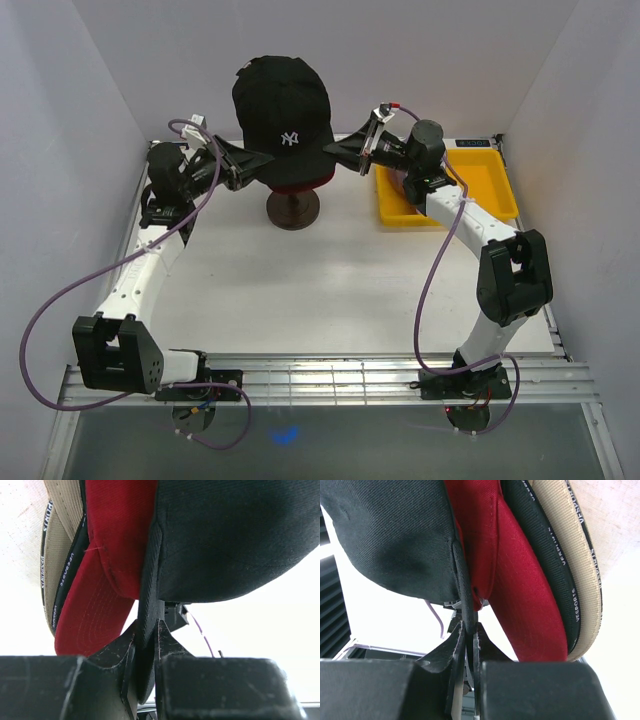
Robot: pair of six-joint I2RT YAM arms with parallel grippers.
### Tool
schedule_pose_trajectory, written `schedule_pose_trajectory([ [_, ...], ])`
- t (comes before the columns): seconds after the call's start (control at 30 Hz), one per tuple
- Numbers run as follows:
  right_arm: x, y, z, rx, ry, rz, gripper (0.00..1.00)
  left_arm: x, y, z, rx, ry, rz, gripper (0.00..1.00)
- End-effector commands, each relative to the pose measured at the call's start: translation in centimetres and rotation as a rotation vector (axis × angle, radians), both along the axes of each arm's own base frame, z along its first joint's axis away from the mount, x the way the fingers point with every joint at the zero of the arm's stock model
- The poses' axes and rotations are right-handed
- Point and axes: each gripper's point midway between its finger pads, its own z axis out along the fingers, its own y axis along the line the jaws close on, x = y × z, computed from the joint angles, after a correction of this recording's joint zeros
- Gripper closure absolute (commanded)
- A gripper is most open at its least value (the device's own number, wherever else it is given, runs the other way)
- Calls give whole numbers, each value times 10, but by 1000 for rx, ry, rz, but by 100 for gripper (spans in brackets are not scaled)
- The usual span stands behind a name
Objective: Stack the hats
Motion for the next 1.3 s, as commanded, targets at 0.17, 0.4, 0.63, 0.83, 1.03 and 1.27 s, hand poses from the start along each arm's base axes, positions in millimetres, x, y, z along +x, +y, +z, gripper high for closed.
schedule_pose_trajectory([
  [0.17,48,-24,-45,-132,138,-178,92,-2,14,-39,118,146,5,53],
  [0.4,50,-25,-50,-148,155,-191,92,-4,16,-32,140,122,-3,45],
  [0.63,52,-27,-50,-186,141,-206,80,-5,16,-32,142,114,-13,45],
  [0.83,51,-31,-50,-215,136,-227,62,-6,15,-31,135,111,-20,45],
  [1.03,51,-36,-46,-244,109,-242,54,-6,15,-28,134,102,-24,45],
  [1.27,51,-50,-22,-271,49,-298,53,-8,15,-24,136,90,-31,45],
])
